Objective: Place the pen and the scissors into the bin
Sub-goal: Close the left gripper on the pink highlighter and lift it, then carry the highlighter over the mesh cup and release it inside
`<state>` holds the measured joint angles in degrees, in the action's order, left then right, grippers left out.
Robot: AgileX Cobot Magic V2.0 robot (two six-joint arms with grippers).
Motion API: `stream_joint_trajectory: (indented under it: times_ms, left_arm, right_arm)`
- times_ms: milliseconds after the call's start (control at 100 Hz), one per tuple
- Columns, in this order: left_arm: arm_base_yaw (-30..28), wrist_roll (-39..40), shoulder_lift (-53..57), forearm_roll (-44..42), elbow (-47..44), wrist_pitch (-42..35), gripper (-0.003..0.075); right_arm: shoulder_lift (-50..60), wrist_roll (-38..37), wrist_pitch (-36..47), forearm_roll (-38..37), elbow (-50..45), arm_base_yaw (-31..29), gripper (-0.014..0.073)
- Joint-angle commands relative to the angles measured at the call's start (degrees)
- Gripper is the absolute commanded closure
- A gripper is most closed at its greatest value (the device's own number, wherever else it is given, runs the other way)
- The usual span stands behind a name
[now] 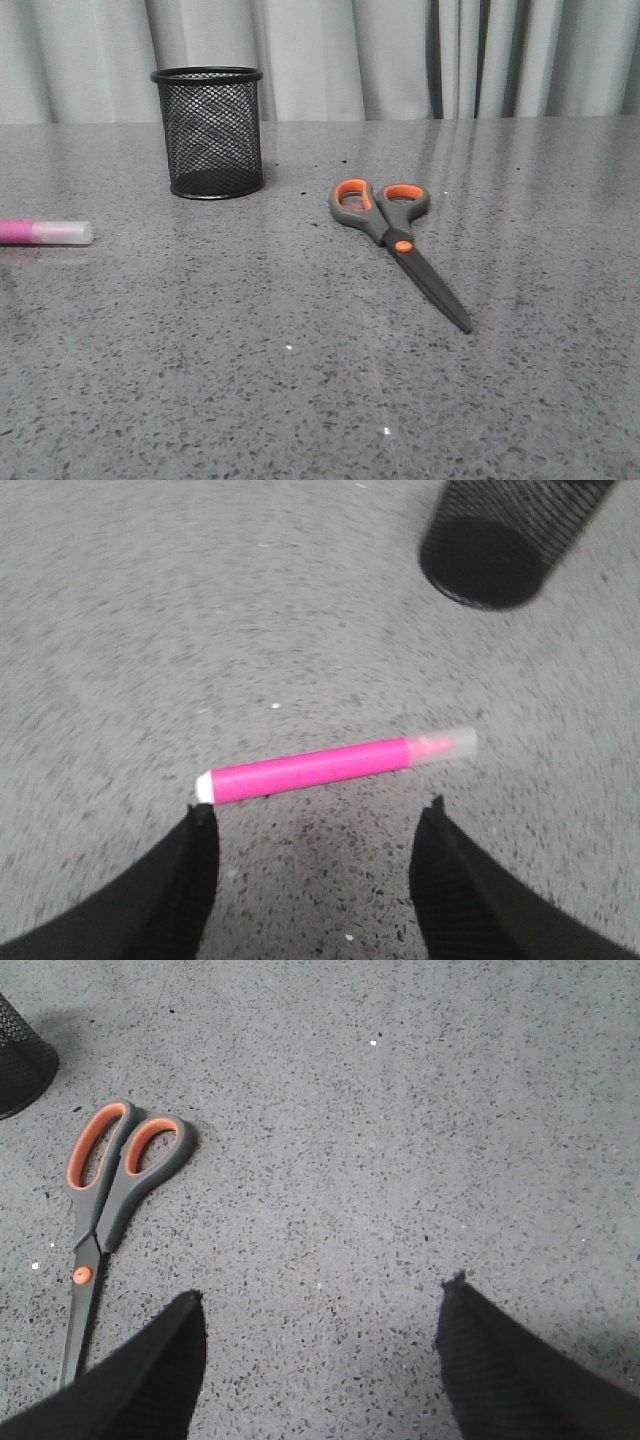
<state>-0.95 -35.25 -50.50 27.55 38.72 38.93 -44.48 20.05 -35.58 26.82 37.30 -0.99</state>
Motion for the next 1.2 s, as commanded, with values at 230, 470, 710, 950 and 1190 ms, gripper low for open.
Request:
stream_joint_trajectory:
  times_ms: [230, 470, 710, 950, 1190]
  left_arm:
    - [0.0, -30.9, -18.8, 5.3, 15.2, 11.6, 0.0351]
    - [0.0, -54.4, -29.7, 5.5, 22.6, 19.9, 0.0351]
    - [0.0, -59.3, -35.8, 6.4, 24.6, 20.5, 0.0351]
    - [0.0, -60.6, -39.1, 7.0, 24.6, 18.7, 0.0351]
    - [0.0, -60.6, -41.4, 6.2, 24.6, 18.9, 0.0449]
  right_arm:
    - [-0.1, 1.0, 2.8, 0.4, 2.2, 0.0, 0.0142]
    - [-0.1, 1.8, 2.8, 0.4, 2.2, 2.3, 0.0142]
    - [-0.1, 1.8, 2.8, 0.4, 2.2, 2.3, 0.0142]
    - [-0.1, 1.9, 2.8, 0.4, 2.2, 2.3, 0.0142]
    - [-0.1, 2.1, 2.8, 0.4, 2.2, 2.3, 0.0142]
